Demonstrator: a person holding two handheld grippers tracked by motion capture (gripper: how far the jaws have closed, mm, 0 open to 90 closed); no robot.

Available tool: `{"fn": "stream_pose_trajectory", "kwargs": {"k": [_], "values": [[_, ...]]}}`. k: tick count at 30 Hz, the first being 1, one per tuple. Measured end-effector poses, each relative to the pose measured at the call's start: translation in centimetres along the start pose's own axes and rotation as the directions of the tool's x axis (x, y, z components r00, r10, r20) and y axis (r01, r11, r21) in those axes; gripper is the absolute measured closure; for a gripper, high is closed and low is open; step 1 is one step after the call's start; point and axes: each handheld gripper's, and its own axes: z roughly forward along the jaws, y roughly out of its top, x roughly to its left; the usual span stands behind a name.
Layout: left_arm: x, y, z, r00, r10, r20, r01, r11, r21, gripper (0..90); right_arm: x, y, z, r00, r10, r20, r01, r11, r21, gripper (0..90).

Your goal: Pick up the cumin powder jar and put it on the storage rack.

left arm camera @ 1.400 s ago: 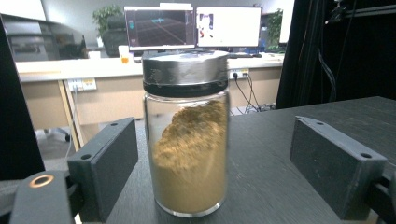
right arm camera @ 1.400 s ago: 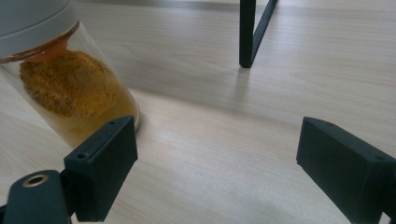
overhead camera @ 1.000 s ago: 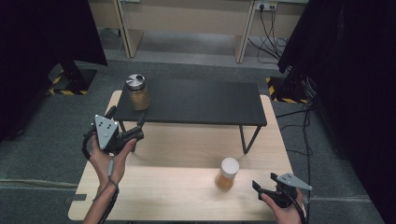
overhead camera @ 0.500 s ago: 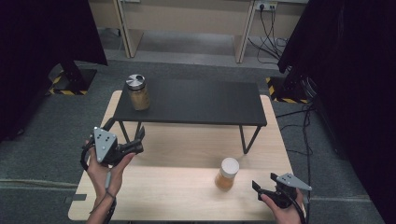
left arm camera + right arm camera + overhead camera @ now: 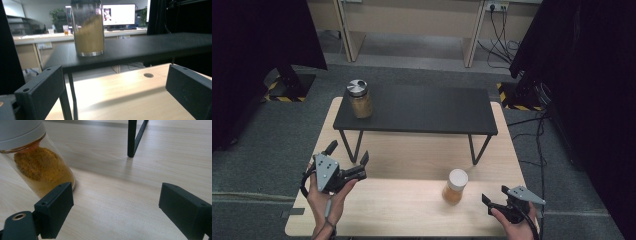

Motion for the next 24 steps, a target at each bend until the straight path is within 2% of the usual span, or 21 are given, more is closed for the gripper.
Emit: {"fn": "stream_pose_trajectory", "kwargs": {"k": [1, 3, 4, 5, 6, 7, 10, 19, 22, 24], "values": [[-0.1, -0.8, -0.1, 1.0, -0.007, 0.0, 0.007, 0.9996, 0.028, 1.0, 0.0, 0.0, 0.0, 1.0, -0.001, 0.001, 0.001, 1.0, 0.001, 12.5], [-0.2, -1.3, -0.1, 1.0, -0.01, 0.0, 0.01, 0.9991, 0.041, 0.9, 0.1, 0.0, 0.0, 1.0, -0.001, 0.002, 0.001, 1.0, 0.002, 12.5], [-0.4, -2.1, -0.2, 0.9999, -0.014, -0.003, 0.014, 0.9978, 0.064, 1.0, 0.1, -0.1, 0.0, 1.0, -0.003, 0.002, 0.003, 1.0, 0.002, 12.5], [-0.4, -2.1, -0.2, 0.9999, -0.014, -0.003, 0.014, 0.9978, 0.064, 1.1, 0.1, -0.1, 0.0, 1.0, -0.002, 0.001, 0.002, 1.0, 0.002, 12.5], [-0.4, -2.8, -0.2, 0.9996, -0.026, -0.005, 0.026, 0.9956, 0.09, 1.2, 0.2, -0.1, 0.1, 1.0, -0.001, 0.001, 0.001, 1.0, 0.003, 12.4], [-0.4, -2.8, -0.2, 0.9996, -0.026, -0.005, 0.026, 0.9956, 0.09, 1.4, 0.2, 0.0, 0.1, 1.0, -0.003, 0.001, 0.003, 1.0, 0.006, 12.5], [-0.3, -4.1, 0.0, 0.9984, -0.051, -0.025, 0.054, 0.9896, 0.133, 1.5, 0.3, 0.0, 0.2, 1.0, -0.005, -0.001, 0.005, 1.0, 0.008, 12.5], [-0.2, -5.6, 0.1, 0.9966, -0.069, -0.044, 0.075, 0.9852, 0.154, 2.0, 0.4, -0.1, 0.4, 1.0, -0.007, 0.0, 0.007, 1.0, 0.013, 12.5], [-0.3, -6.4, 0.1, 0.9944, -0.092, -0.053, 0.099, 0.9817, 0.163, 2.1, 0.4, -0.1, 0.5, 1.0, -0.007, -0.002, 0.007, 1.0, 0.013, 12.5], [-0.3, -6.4, 0.2, 0.9945, -0.089, -0.054, 0.097, 0.9797, 0.175, 2.1, 0.4, -0.1, 0.5, 1.0, -0.008, -0.002, 0.008, 1.0, 0.013, 12.5]]}}
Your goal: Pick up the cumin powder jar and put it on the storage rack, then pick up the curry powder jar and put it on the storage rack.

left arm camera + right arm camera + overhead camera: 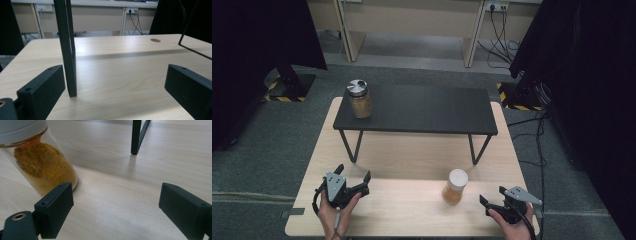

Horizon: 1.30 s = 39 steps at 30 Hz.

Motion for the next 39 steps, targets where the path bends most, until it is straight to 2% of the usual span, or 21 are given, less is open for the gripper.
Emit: {"fn": "stream_pose_trajectory", "kwargs": {"k": [9, 25, 39], "values": [[-0.11, -0.13, -0.05, 1.0, -0.003, -0.005, 0.003, 0.9998, 0.02, 2.3, 0.06, -0.21, -0.23, 1.0, 0.001, 0.001, -0.001, 1.0, -0.001, 12.5], [-0.16, -0.13, -0.29, 0.9999, -0.011, -0.004, 0.011, 0.9998, 0.014, 2.4, 0.12, -0.29, -0.12, 1.0, -0.001, -0.006, 0.001, 1.0, 0.0, 12.5], [-0.24, -0.14, -0.27, 0.9999, -0.014, 0.006, 0.014, 0.9999, 0.008, 2.5, 0.17, -0.37, -0.91, 1.0, 0.001, 0.006, 0.0, 1.0, -0.021, 12.5]]}}
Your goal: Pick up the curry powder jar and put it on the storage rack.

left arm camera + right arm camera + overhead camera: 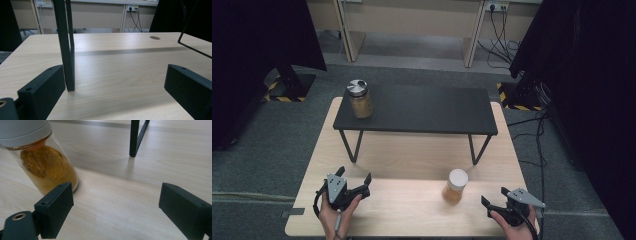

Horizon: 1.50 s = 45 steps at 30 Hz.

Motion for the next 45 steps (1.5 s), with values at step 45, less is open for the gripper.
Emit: {"fn": "stream_pose_trajectory", "kwargs": {"k": [45], "values": [[0.0, 0.1, -0.1, 1.0, -0.007, 0.005, 0.008, 0.9999, -0.015, 2.5, 1.1, 0.7, 0.1, 0.9393, -0.274, -0.207, 0.225, 0.947, -0.229, 8.6]]}}
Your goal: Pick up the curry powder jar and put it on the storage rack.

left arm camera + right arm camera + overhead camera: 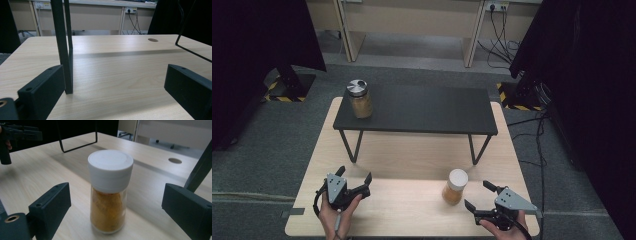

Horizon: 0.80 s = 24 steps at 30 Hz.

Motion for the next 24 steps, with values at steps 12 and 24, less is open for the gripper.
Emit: {"fn": "stream_pose_trajectory", "kwargs": {"k": [12, 24], "values": [[0.1, 0.1, 0.0, 1.0, -0.001, -0.005, 0.001, 1.0, -0.004, 2.5, -0.3, -1.0, 2.0, 0.9994, 0.025, -0.025, -0.026, 0.998, -0.053, 8.6], [0.3, 0.1, 0.0, 1.0, -0.003, -0.006, 0.003, 1.0, -0.003, 2.5, -1.2, -0.7, 5.0, 0.997, 0.028, -0.073, -0.032, 0.998, -0.049, 12.2]]}}
